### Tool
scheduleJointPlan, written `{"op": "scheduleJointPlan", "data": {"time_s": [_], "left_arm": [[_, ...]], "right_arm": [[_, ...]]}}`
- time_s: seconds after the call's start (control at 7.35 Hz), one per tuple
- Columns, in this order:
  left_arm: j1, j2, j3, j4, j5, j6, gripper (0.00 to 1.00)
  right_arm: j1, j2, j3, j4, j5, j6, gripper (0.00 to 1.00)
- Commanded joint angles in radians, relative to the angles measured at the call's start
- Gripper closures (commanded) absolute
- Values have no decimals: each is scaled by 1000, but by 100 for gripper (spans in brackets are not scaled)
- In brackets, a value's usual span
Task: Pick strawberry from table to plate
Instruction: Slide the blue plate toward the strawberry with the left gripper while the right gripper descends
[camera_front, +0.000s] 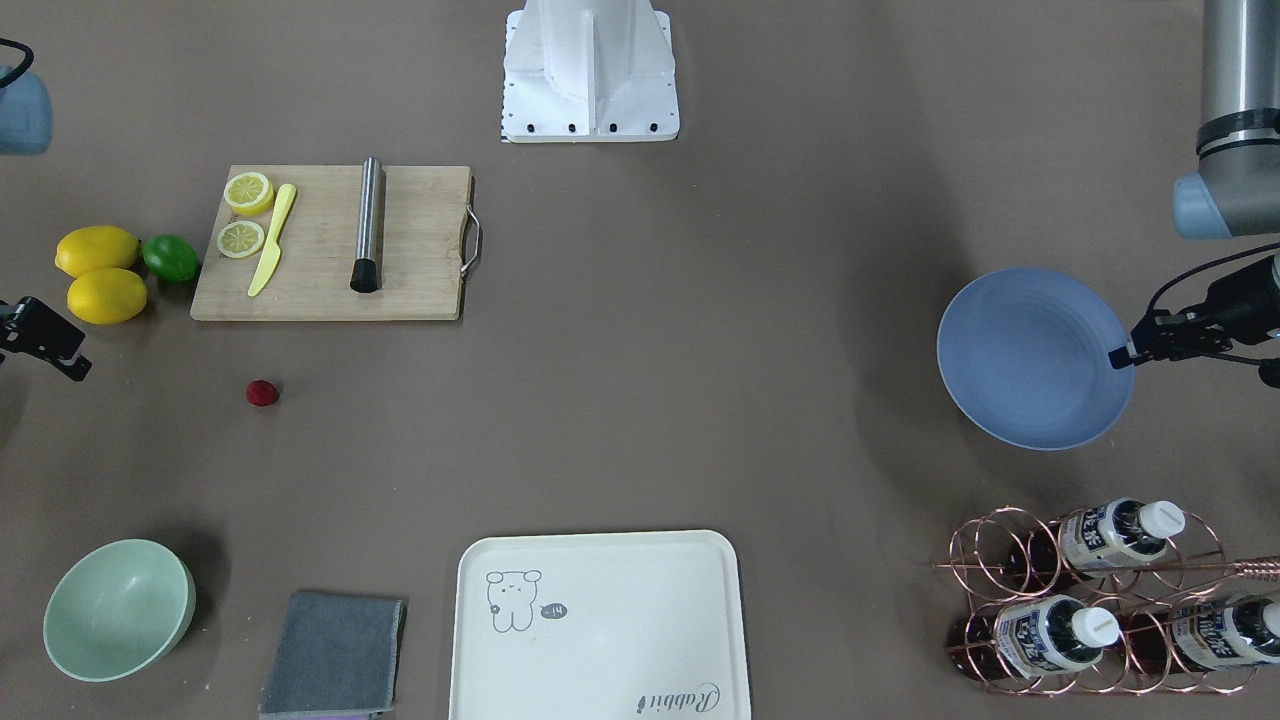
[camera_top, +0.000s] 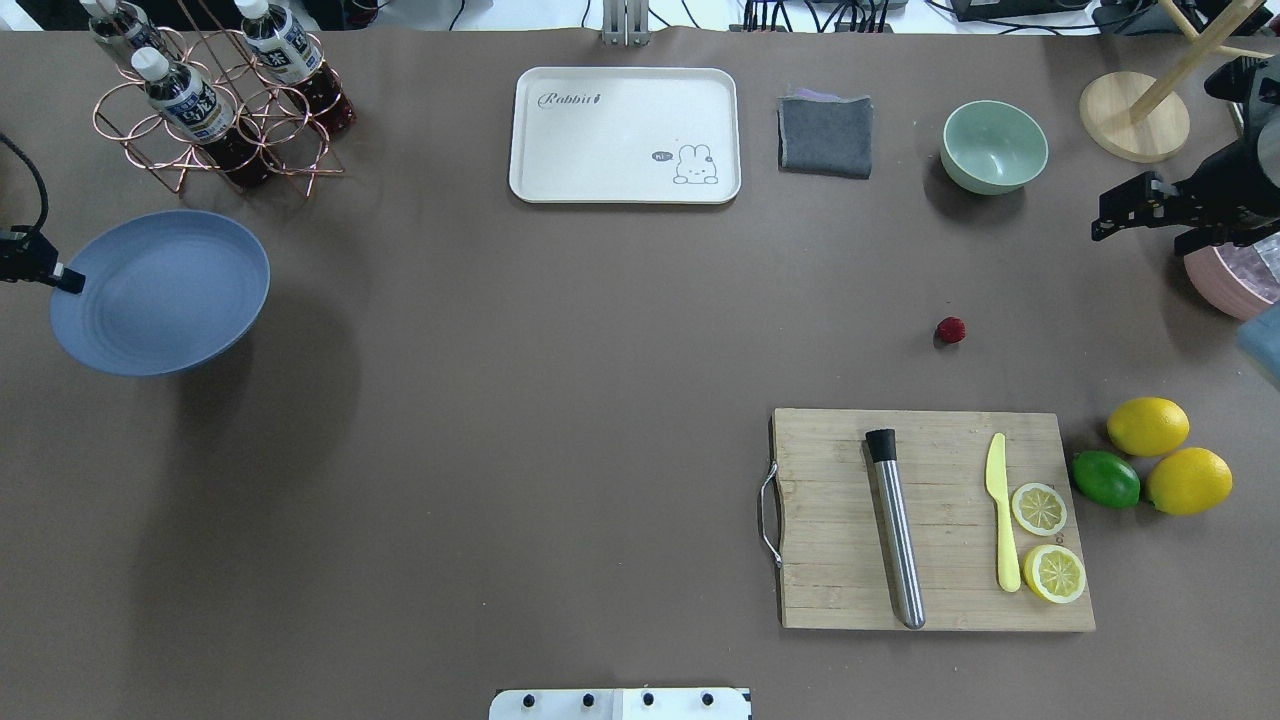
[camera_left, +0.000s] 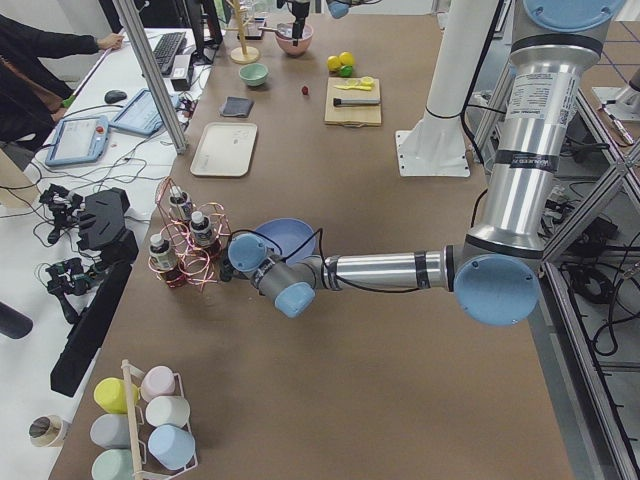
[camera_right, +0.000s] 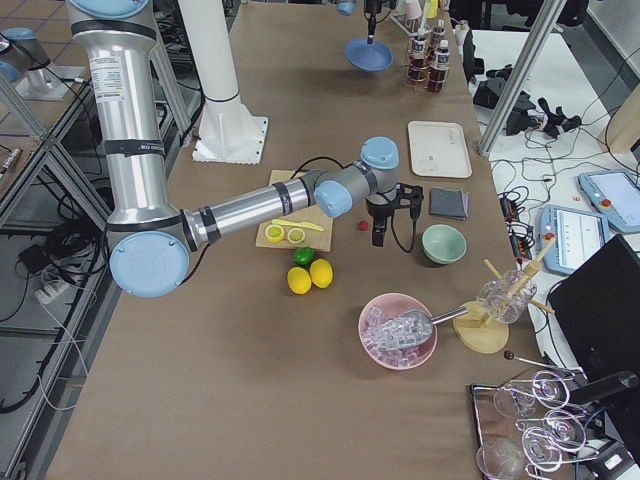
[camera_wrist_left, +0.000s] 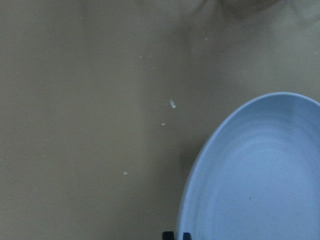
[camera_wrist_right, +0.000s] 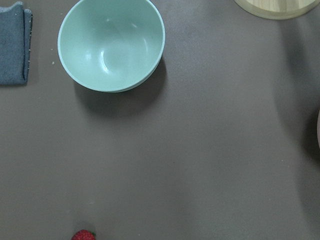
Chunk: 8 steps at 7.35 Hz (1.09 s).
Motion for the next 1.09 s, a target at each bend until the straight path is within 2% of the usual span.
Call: {"op": "scheduleJointPlan", "data": {"time_s": [0.0, 0.41, 0.95], "left_arm": [[117, -18, -139, -28, 61, -297, 100], [382, -33, -325, -62, 317, -667, 100], [659, -185, -338, -55, 619, -923, 100]], "right_arm": [[-26, 1, -2, 0, -20, 0, 0], [-127, 44, -2, 0, -95, 102, 0], [-264, 121, -14, 0, -188, 230, 0]]}}
